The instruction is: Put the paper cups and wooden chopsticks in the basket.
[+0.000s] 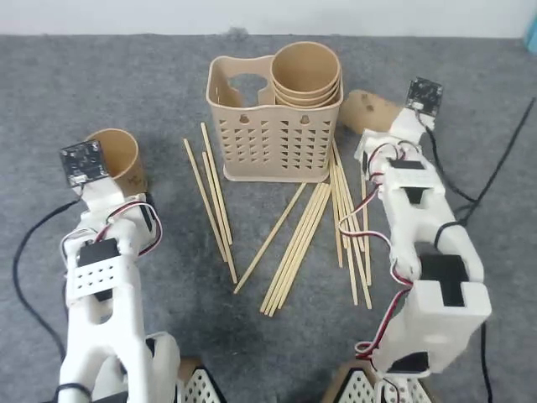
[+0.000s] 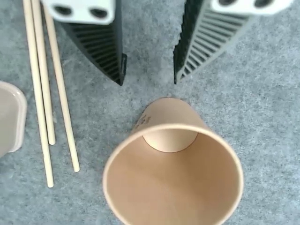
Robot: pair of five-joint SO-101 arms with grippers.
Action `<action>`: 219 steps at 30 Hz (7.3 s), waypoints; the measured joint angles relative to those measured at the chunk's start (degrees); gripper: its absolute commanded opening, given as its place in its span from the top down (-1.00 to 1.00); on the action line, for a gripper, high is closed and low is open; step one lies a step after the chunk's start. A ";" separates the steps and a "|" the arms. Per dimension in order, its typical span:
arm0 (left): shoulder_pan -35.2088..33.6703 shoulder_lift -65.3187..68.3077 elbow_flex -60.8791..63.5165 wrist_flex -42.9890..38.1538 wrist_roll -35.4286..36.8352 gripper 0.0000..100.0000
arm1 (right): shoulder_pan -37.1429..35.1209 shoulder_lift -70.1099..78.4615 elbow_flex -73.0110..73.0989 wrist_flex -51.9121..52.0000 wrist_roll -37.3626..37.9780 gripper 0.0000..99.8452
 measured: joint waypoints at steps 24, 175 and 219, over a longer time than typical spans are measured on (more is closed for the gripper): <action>0.00 0.00 0.00 0.00 0.00 0.67 | 8.26 -31.03 -3.78 49.32 19.60 0.98; 2.02 66.29 -102.95 64.88 -11.60 0.67 | 29.01 -48.53 44.40 24.26 25.23 0.98; 4.22 51.34 -101.01 65.05 -12.66 0.97 | 29.01 -48.53 44.40 24.26 25.23 0.98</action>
